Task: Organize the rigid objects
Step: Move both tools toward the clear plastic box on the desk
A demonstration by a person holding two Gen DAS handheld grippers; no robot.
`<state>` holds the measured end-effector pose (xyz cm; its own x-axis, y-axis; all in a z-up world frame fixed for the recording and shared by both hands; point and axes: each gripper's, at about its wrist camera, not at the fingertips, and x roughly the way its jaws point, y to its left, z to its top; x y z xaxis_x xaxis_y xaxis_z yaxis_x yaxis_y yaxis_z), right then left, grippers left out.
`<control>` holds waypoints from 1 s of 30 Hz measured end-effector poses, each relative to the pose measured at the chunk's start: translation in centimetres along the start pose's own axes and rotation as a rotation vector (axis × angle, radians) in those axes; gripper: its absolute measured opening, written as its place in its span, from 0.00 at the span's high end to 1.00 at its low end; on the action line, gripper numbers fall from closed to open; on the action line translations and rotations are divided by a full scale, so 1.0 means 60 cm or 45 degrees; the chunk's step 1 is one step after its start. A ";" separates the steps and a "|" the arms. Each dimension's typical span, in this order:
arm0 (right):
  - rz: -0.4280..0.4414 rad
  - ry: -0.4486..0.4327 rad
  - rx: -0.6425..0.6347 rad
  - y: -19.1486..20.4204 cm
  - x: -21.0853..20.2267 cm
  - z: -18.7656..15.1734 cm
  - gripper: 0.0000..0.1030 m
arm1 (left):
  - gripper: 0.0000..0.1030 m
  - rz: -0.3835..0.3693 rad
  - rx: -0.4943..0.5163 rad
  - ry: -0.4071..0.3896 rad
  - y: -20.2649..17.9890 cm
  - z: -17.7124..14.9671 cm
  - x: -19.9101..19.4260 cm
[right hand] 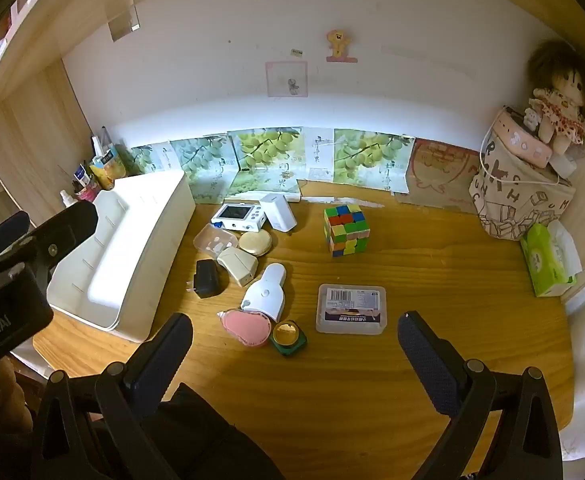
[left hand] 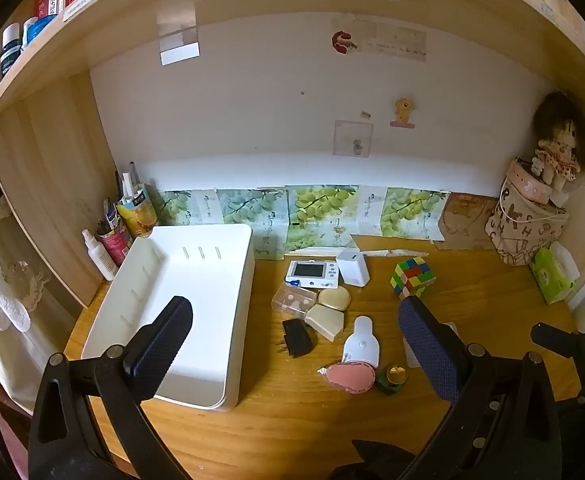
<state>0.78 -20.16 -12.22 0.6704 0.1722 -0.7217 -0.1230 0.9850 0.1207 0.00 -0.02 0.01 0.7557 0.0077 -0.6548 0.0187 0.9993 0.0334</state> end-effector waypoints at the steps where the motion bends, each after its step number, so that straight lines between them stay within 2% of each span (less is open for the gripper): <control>1: -0.007 0.006 -0.004 0.000 0.000 0.000 0.00 | 0.01 0.007 0.007 0.003 0.000 0.000 0.000; 17: -0.024 0.005 0.018 -0.001 -0.003 -0.001 0.00 | 0.01 0.007 0.015 -0.003 -0.002 -0.006 0.002; 30: -0.096 0.026 0.095 0.020 -0.004 -0.014 0.00 | 0.01 -0.123 0.059 -0.002 0.020 0.000 0.002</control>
<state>-0.15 -19.01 -12.46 0.6605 0.0981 -0.7443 -0.0174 0.9932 0.1154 0.11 1.17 -0.05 0.7498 -0.0884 -0.6558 0.1216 0.9926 0.0052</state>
